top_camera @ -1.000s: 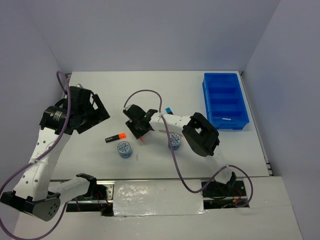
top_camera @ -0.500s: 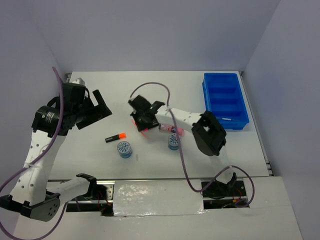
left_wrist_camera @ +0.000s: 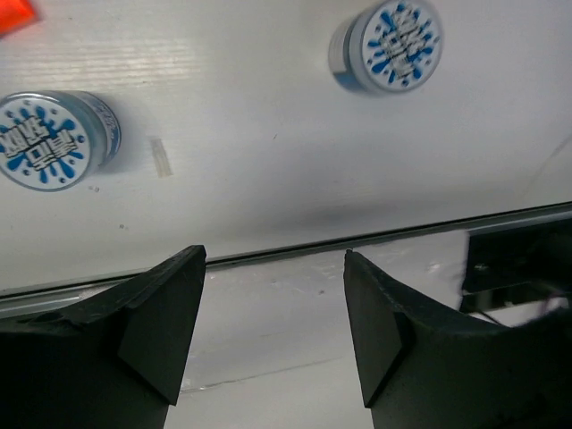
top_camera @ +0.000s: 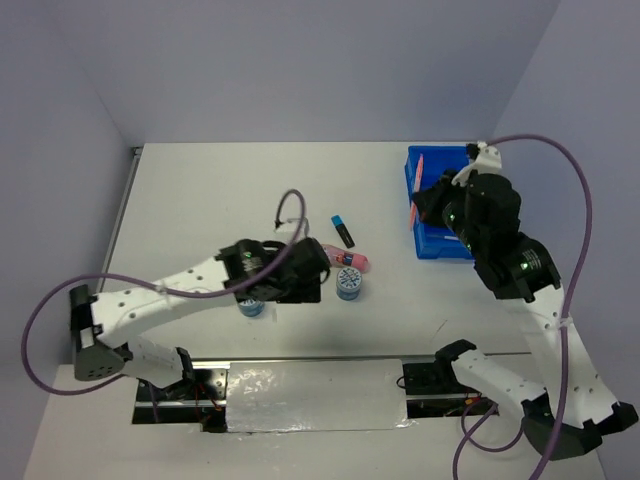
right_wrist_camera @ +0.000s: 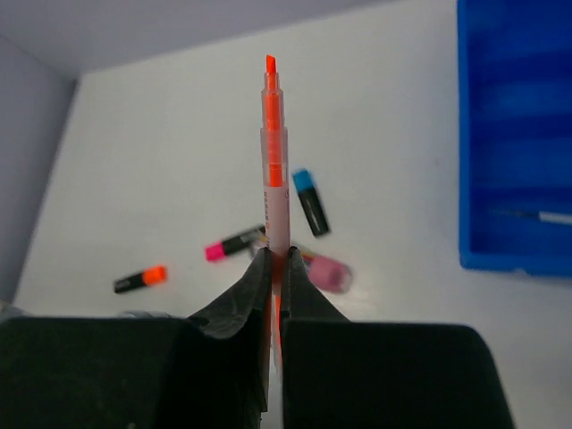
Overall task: Sort the stationery into containers
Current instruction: Pick up the pen from the center of the board, then pick up the pen cap from the center of the board.
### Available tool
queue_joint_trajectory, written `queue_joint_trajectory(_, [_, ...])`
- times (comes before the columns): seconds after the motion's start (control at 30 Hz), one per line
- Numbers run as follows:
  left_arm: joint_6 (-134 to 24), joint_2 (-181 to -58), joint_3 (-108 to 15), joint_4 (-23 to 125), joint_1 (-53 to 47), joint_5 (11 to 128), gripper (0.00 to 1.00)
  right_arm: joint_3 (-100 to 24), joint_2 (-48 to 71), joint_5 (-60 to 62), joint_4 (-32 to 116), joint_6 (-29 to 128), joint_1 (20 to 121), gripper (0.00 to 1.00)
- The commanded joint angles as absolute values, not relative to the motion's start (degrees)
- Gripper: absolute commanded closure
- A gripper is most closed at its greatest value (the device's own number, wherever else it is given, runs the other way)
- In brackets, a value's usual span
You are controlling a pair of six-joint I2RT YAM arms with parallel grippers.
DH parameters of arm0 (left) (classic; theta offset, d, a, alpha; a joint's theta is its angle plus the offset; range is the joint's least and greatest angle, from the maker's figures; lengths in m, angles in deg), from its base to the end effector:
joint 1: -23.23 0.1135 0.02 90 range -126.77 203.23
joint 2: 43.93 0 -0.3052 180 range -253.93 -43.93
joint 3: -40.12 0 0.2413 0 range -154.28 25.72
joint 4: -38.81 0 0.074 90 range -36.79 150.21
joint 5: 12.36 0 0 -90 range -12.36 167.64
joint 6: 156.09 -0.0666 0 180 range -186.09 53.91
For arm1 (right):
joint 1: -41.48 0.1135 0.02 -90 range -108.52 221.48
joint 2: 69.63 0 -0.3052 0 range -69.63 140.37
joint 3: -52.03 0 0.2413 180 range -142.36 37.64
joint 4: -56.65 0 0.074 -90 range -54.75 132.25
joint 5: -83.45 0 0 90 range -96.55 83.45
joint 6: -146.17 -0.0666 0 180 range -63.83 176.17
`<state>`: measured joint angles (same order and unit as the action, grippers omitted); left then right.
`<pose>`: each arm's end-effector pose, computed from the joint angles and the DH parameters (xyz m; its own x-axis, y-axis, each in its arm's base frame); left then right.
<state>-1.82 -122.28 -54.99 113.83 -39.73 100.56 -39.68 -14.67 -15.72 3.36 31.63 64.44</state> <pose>0.1416 -0.2203 0.3669 -0.8230 -0.2127 -0.5267 -0.0326 0.9434 -0.3301 0.1626 0.0574 0.4680 -0.3400 0.3013 -0.8909 -0.1135 0.9272 0.3569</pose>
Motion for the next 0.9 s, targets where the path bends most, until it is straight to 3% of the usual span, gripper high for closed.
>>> queue_joint_trajectory(0.0, [4.5, -125.1, -53.0, 110.6, -42.9, 109.9, 0.26, -30.0, -13.5, -15.6, -3.5, 32.5, 63.0, 1.0])
queue_joint_trajectory(0.07, [5.6, -126.1, -49.1, 108.3, -42.7, 112.2, 0.26, -28.6, -14.5, -14.6, -3.4, 32.7, 62.5, 1.0])
queue_joint_trajectory(0.2, [9.2, -128.6, -44.5, 106.2, -42.1, 115.6, 0.37, -28.0, -15.5, -13.5, -3.1, 33.0, 62.4, 1.0])
queue_joint_trajectory(0.43, [13.6, -135.5, -41.3, 108.1, -41.8, 117.5, 0.39, -30.0, -15.4, -12.9, -3.1, 34.3, 62.3, 1.0])
queue_joint_trajectory(0.87, [11.2, -133.1, -29.6, 100.0, -40.5, 113.9, 0.39, -28.4, -14.3, -8.0, -0.6, 33.3, 62.4, 1.0])
